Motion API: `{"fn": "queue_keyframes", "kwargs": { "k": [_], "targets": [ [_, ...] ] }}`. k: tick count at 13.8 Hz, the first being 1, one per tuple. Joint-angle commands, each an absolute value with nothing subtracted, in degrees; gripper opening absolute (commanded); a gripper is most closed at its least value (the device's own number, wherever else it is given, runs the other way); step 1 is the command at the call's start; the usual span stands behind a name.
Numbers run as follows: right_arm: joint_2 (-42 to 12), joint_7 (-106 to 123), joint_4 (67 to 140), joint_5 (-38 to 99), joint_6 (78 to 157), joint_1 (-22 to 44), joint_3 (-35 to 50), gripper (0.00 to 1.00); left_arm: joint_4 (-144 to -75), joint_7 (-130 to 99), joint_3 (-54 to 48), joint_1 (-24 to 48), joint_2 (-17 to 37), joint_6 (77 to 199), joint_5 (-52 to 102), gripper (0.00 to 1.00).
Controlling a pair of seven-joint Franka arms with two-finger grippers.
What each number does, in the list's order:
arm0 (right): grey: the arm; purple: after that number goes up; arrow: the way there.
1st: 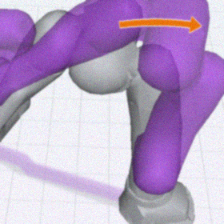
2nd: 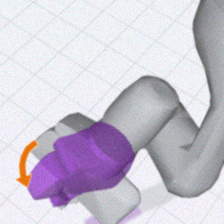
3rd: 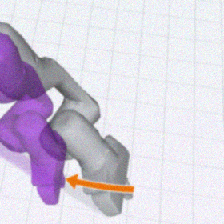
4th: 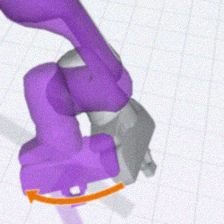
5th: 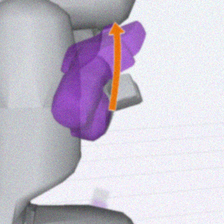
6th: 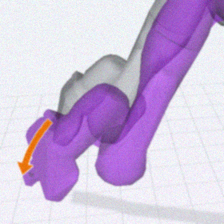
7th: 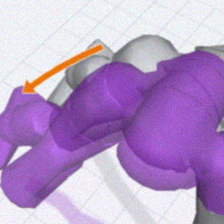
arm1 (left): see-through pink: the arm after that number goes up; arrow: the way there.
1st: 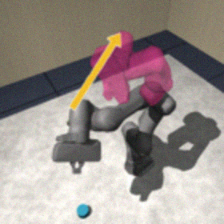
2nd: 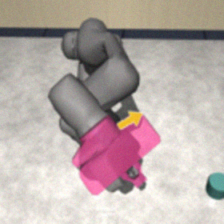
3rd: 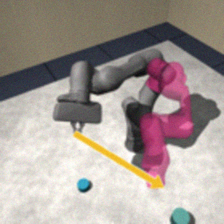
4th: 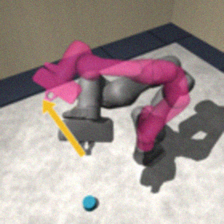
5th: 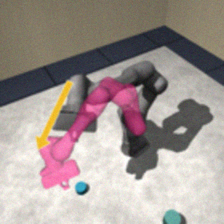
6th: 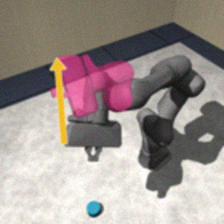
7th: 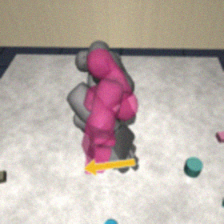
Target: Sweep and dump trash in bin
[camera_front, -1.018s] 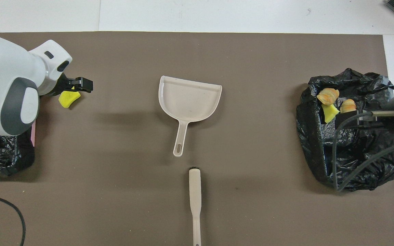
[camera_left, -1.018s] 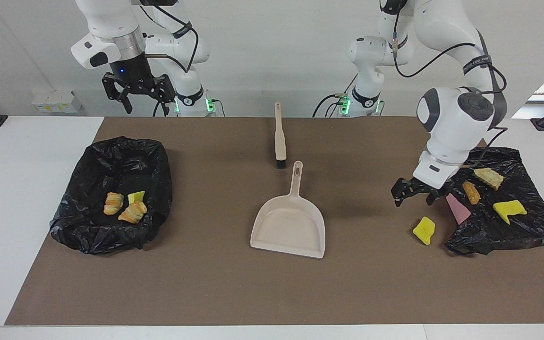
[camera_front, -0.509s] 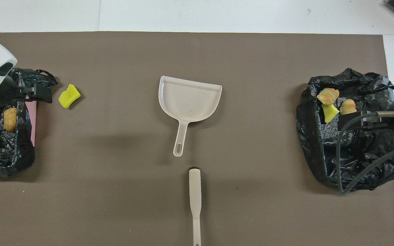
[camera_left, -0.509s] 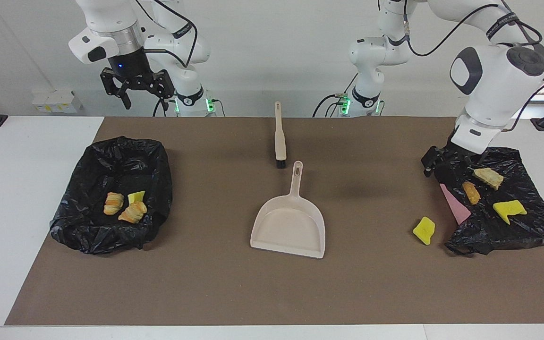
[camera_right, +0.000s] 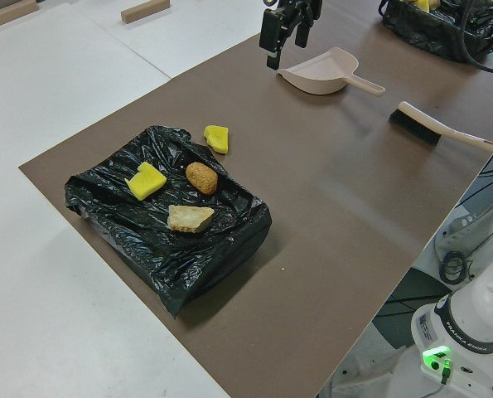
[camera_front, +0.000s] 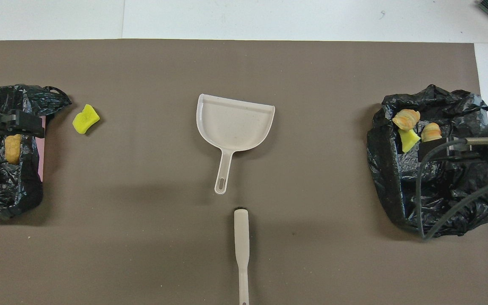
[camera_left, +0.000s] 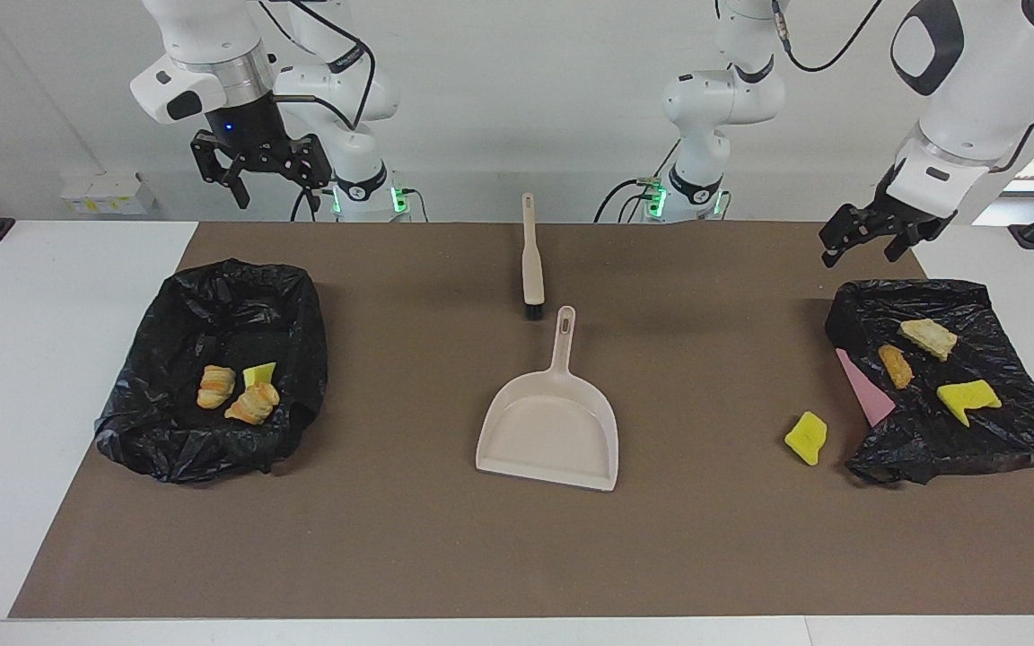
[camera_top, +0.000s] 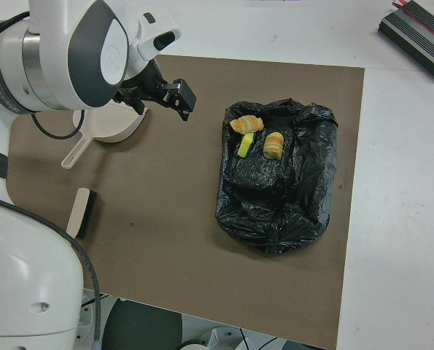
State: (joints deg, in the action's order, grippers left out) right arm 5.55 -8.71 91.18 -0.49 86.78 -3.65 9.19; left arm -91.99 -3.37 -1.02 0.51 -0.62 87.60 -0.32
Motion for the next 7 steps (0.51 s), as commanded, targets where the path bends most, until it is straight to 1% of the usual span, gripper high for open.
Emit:
{"fn": "queue_keyframes", "kwargs": {
  "k": [1, 7],
  "targets": [
    [5.2, -7.8, 90.2, 0.5, 85.8, -4.7, 9.8, 1.00, -93.1, -2.6, -1.1, 0.9, -1.8, 86.0, 0.5, 1.00],
    [5.2, -7.4, 90.2, 0.5, 85.8, -4.7, 9.8, 1.00, -94.0, 0.5, -1.1, 0.4, -2.4, 89.1, 2.6, 1.00]
  ]
}}
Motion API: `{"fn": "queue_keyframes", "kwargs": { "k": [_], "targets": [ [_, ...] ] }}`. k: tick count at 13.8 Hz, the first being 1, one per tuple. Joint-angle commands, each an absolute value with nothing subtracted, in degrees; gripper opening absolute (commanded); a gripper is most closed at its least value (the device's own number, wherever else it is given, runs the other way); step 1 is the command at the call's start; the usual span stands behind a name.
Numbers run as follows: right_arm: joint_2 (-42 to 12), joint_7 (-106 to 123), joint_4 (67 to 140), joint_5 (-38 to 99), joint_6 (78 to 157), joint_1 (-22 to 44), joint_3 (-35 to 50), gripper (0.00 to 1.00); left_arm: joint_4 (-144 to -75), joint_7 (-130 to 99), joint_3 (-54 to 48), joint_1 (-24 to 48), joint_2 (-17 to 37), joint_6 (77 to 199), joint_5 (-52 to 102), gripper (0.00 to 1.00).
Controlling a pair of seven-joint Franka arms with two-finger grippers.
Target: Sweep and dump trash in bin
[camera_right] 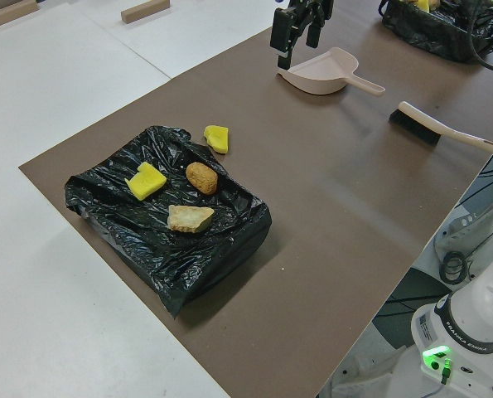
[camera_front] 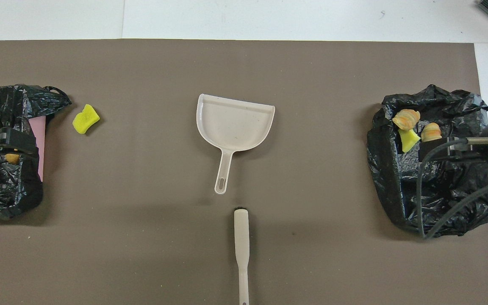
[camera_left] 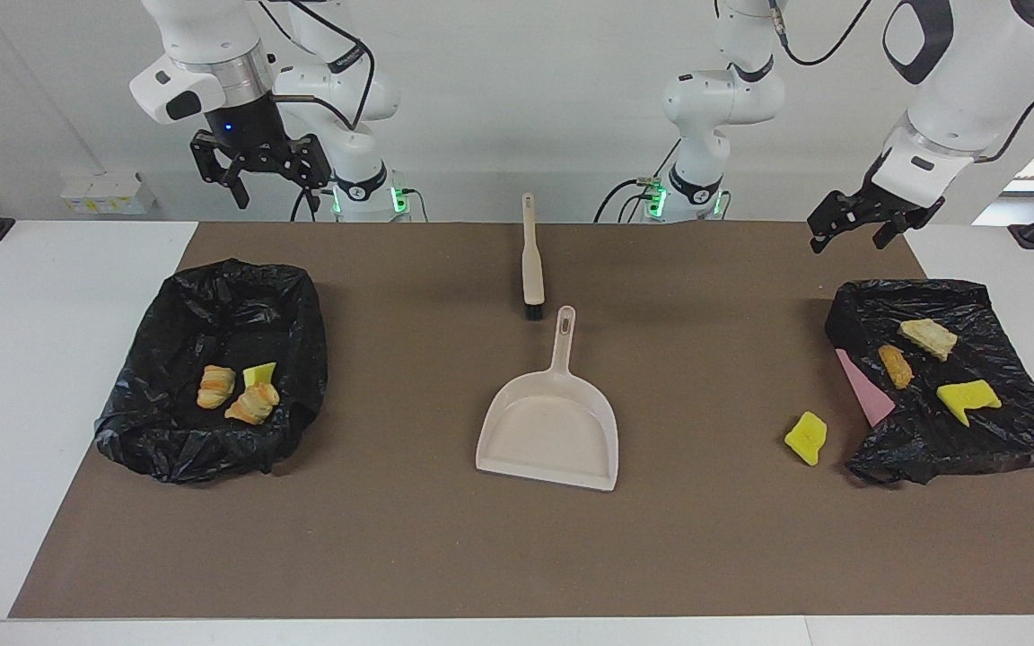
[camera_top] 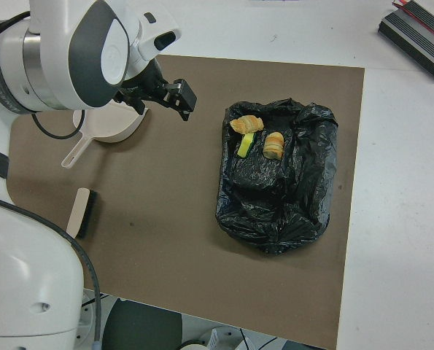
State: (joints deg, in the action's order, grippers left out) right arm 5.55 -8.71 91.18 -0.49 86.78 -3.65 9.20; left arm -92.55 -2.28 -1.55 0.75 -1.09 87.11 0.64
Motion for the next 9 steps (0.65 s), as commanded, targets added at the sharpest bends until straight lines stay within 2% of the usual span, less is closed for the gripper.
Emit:
{"fn": "queue_keyframes", "kwargs": {
  "k": [1, 9],
  "targets": [
    [5.2, -7.4, 90.2, 0.5, 85.8, -4.7, 9.8, 1.00, -94.0, 1.9, -1.1, 0.4, -2.3, 89.5, 2.7, 1.00],
    [5.3, -7.4, 90.3, 0.5, 85.8, -4.7, 9.8, 1.00, -94.0, 2.5, -1.0, 0.2, -2.3, 89.6, 3.2, 1.00]
  ]
}}
